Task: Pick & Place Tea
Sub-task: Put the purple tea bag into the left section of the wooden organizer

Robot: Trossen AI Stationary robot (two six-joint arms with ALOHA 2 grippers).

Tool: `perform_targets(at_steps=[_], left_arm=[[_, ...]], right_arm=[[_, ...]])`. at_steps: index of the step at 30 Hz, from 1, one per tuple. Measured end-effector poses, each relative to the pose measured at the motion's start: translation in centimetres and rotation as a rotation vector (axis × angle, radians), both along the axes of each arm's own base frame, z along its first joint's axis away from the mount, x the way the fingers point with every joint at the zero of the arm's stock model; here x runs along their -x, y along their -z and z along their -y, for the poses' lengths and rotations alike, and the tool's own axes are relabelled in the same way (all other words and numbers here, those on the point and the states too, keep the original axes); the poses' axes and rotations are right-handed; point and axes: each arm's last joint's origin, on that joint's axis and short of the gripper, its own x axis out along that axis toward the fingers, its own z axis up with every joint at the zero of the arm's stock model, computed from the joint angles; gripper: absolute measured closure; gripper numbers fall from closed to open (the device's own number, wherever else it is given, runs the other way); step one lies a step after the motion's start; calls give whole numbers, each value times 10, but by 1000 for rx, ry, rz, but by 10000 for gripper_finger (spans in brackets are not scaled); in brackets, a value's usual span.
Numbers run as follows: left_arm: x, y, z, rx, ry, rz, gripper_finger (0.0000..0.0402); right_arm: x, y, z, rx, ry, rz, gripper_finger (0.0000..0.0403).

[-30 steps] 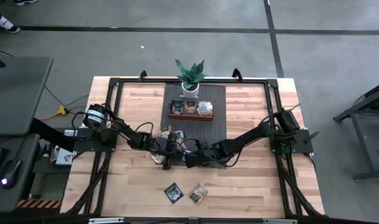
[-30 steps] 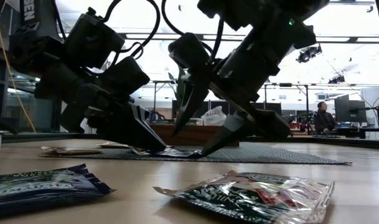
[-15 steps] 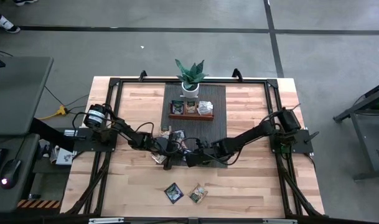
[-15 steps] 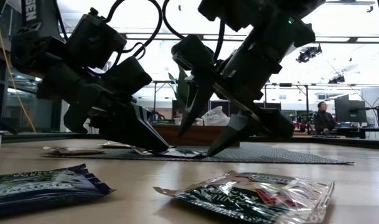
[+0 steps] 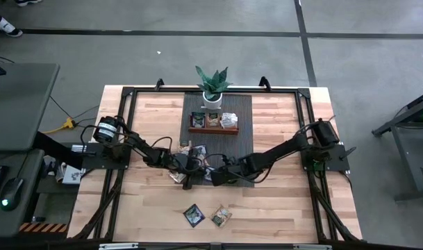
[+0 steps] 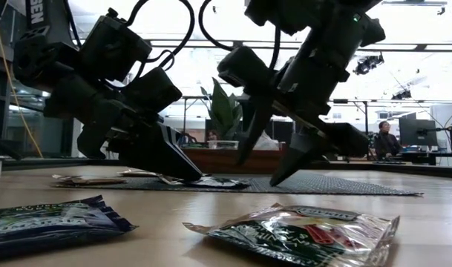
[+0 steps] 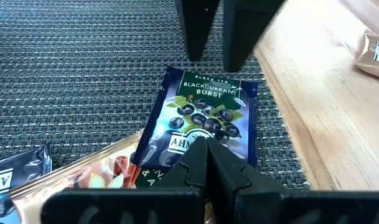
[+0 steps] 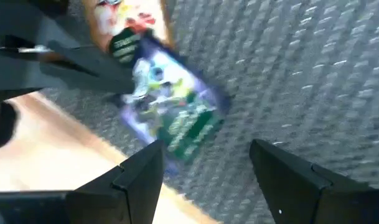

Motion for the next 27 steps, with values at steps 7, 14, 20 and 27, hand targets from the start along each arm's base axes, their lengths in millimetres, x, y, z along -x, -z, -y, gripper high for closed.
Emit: perform_targets(at_steps=[7,14,20,27], left_arm=[[0,0,0,3,5,9,401],[0,-1,0,6,8,11,401],[0,-1,0,9,12,12,401],[0,-1,0,10,13,14,401]], right_arm=[[-2,3,2,33,18,15,166],[-6,4,2,40,15,42,166],[-10,3,3,58,28,86,166],[-21,16,2,40,7,144,166]])
